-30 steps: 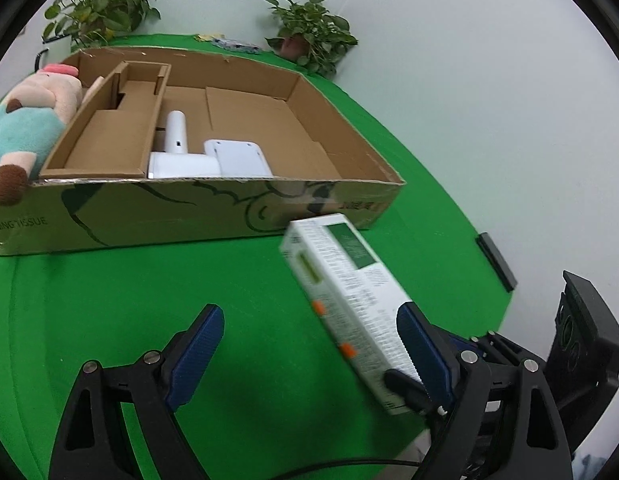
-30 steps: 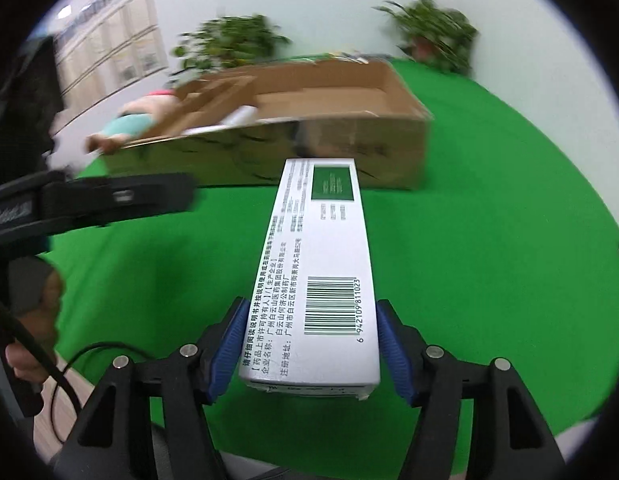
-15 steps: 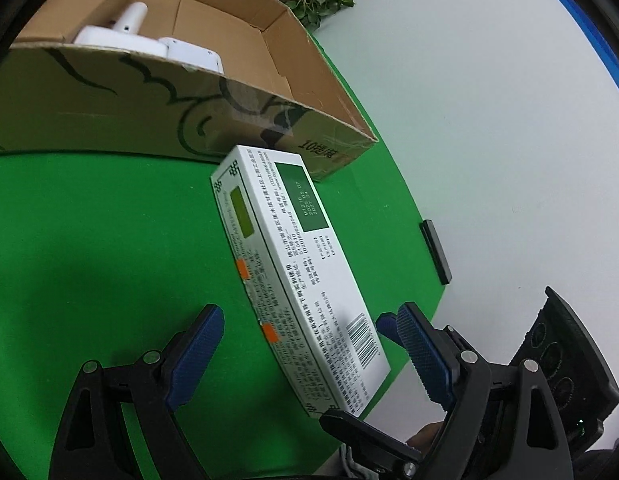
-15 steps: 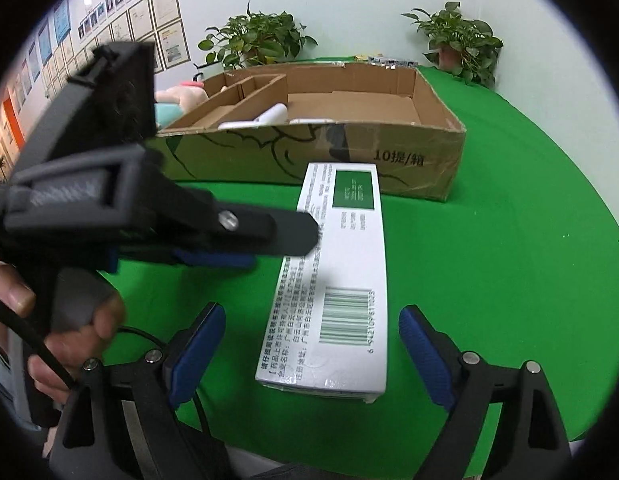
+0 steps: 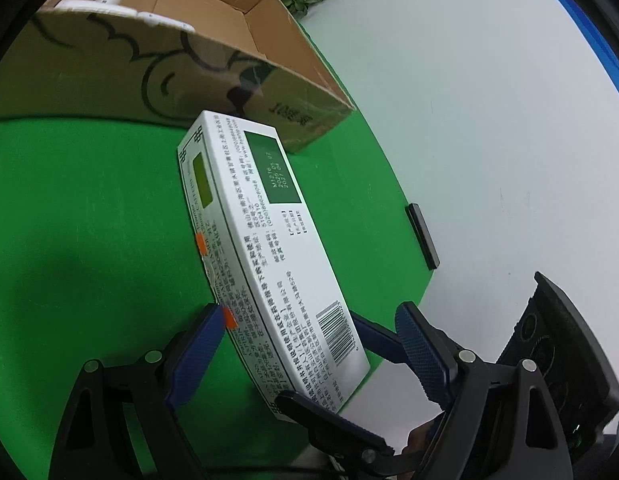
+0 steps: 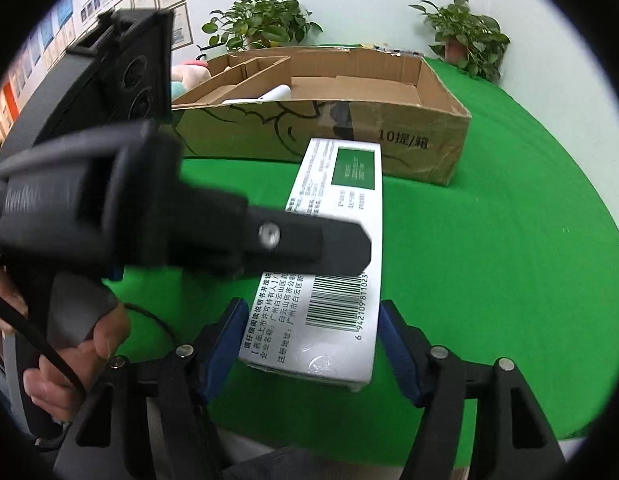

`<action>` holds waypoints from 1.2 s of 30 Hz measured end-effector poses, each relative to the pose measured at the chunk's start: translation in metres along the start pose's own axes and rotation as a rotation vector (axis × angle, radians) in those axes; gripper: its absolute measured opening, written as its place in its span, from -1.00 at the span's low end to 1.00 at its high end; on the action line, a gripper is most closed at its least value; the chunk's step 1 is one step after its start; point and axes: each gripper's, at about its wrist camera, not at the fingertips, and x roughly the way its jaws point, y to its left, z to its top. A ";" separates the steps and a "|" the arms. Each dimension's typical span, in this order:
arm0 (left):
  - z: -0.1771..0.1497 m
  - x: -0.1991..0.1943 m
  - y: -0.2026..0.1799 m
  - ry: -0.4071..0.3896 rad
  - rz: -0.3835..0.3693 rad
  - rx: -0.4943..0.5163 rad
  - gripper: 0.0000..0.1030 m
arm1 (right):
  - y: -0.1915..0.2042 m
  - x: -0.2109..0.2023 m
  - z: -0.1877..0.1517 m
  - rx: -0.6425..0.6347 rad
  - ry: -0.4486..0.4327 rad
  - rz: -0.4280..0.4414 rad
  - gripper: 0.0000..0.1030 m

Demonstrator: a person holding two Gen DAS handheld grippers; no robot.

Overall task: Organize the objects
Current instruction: 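Lift the medicine box and lower it into the large box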

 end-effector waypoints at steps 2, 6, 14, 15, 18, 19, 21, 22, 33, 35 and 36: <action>-0.008 -0.002 -0.002 0.004 -0.005 -0.009 0.66 | 0.000 -0.007 -0.004 0.038 0.007 0.026 0.28; -0.013 -0.001 -0.003 0.013 -0.017 -0.030 0.65 | 0.002 -0.009 -0.009 0.039 0.021 0.020 0.29; -0.008 0.000 0.004 0.004 -0.006 -0.054 0.51 | -0.006 -0.011 -0.010 0.106 0.035 0.077 0.26; -0.008 0.000 0.004 0.003 0.002 -0.053 0.47 | -0.008 -0.012 -0.011 0.117 0.041 0.094 0.26; -0.006 0.001 0.004 0.000 0.014 -0.055 0.44 | -0.007 -0.014 -0.014 0.136 0.050 0.147 0.25; -0.006 0.002 0.003 -0.001 0.026 -0.050 0.37 | -0.006 -0.015 -0.015 0.139 0.051 0.159 0.25; -0.005 0.002 0.002 0.003 0.063 -0.031 0.16 | -0.002 -0.016 -0.016 0.124 0.045 0.149 0.25; -0.004 0.001 0.002 0.004 0.084 -0.024 0.00 | 0.000 -0.016 -0.016 0.115 0.042 0.143 0.25; 0.033 -0.037 -0.037 -0.108 0.084 0.109 -0.06 | 0.015 -0.048 0.015 0.005 -0.120 0.035 0.21; 0.049 -0.049 -0.054 -0.141 0.090 0.155 -0.07 | 0.015 -0.059 0.027 -0.013 -0.161 0.019 0.21; 0.055 -0.053 -0.060 -0.153 0.092 0.171 -0.07 | 0.016 -0.064 0.035 -0.024 -0.182 0.006 0.21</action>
